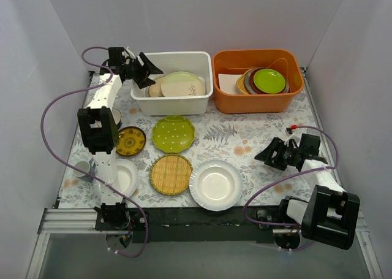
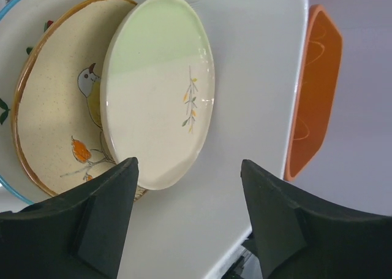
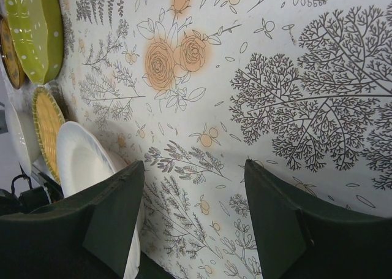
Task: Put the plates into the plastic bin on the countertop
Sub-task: Place the plate in the plastic bin, then pick up the plate at the center of the board.
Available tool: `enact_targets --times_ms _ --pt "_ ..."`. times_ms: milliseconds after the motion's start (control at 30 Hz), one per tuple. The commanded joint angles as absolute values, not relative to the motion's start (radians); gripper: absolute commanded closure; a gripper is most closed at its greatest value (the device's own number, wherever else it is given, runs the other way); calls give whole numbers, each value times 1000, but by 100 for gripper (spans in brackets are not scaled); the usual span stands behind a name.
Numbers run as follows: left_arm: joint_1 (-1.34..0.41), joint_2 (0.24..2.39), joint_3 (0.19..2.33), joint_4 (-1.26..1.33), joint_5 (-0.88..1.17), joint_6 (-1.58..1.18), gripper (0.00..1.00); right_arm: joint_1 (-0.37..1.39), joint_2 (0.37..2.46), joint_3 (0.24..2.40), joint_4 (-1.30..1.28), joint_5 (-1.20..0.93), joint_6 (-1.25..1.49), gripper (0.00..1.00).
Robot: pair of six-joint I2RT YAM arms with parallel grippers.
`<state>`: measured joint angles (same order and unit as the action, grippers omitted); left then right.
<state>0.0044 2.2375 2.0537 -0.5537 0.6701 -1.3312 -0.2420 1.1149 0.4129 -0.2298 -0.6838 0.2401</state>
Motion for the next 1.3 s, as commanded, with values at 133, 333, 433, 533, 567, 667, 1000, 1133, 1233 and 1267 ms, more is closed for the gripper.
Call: enact_targets --times_ms 133,333,433,533,567,667,1000,1133,1233,1267 --pt "21 1881 1948 -382 768 -1422 22 -242 1085 423 -224 -719 239 26" --pt "21 1672 1756 -373 793 -1396 17 -239 1037 413 -230 -758 248 25" --pt "20 1551 1646 -387 772 -1361 17 -230 1005 411 -238 -756 255 25" --pt "20 1433 1498 -397 755 -1341 16 -218 974 407 -244 -752 264 25" --pt "20 1407 1430 -399 752 -1333 16 -210 968 402 -244 -752 273 25" --pt "20 1314 1343 -413 744 -1333 16 -190 940 388 -242 -744 291 25" --pt "20 1059 1025 -457 730 -1333 16 -109 881 348 -213 -701 368 26" --pt "20 1008 902 -459 736 -1351 16 -63 884 338 -189 -678 408 26" --pt "18 962 841 -453 723 -1362 16 -26 887 324 -147 -658 443 26" --pt "20 954 803 -446 709 -1377 16 -6 888 324 -137 -650 449 26"
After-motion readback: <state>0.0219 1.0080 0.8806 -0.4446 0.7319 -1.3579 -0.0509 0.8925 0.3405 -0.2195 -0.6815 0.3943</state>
